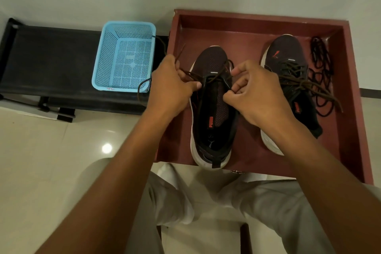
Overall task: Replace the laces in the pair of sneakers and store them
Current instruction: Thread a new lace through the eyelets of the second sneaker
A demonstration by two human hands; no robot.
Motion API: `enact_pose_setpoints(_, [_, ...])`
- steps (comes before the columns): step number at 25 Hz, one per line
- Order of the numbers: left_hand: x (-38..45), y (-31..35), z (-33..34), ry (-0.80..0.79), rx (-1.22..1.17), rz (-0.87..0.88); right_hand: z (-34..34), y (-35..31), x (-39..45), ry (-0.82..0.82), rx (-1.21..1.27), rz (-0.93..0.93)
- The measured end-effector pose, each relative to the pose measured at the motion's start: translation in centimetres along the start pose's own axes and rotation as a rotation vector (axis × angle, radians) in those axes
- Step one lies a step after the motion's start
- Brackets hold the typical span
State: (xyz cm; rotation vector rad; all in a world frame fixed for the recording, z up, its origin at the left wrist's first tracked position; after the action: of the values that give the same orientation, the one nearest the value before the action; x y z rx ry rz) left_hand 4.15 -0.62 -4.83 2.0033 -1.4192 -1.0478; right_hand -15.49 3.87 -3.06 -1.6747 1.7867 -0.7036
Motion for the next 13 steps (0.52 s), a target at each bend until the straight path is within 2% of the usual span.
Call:
enact_pose_setpoints(2, [-0.1, 0.0, 0.7, -0.004, -0.13, 0.024, 0.0, 0.0, 0.1, -0.01, -0.003, -0.016])
enact_pose_setpoints(4, [0.1, -0.5, 1.1, -0.023, -0.282, -0.029, 0.1, 0.0, 0.2, -0.011, -0.007, -0.027])
enact_pose_setpoints(8, [0.3, -0.4, 0.8, -0.004, -0.306, -0.068, 0.2, 0.3, 0.3, 0.007, 0.0, -0.005])
enact_pose_setpoints(10, [0.8, -0.2, -1.0, 0.104, -0.339, -0.072, 0.2, 0.5, 0.2, 0.017, 0.004, 0.017])
enact_pose_setpoints(13, [1.9, -0.9, -5.0, 0.358, -0.361, -0.063, 0.1, 0.5, 0.2, 0.03, -0.003, 0.019])
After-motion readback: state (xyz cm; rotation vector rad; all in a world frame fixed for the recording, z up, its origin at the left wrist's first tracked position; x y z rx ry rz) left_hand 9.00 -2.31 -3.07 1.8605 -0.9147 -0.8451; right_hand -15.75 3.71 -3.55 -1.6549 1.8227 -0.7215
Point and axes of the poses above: each hand's wrist, its own x-axis towards the middle knuckle, its own z-axis out of the palm, y = z × x, the point moved 5 cm from there along x, towards the middle knuckle, and after that the axes turned 10 degrees about -z, right-handed, at the moved point
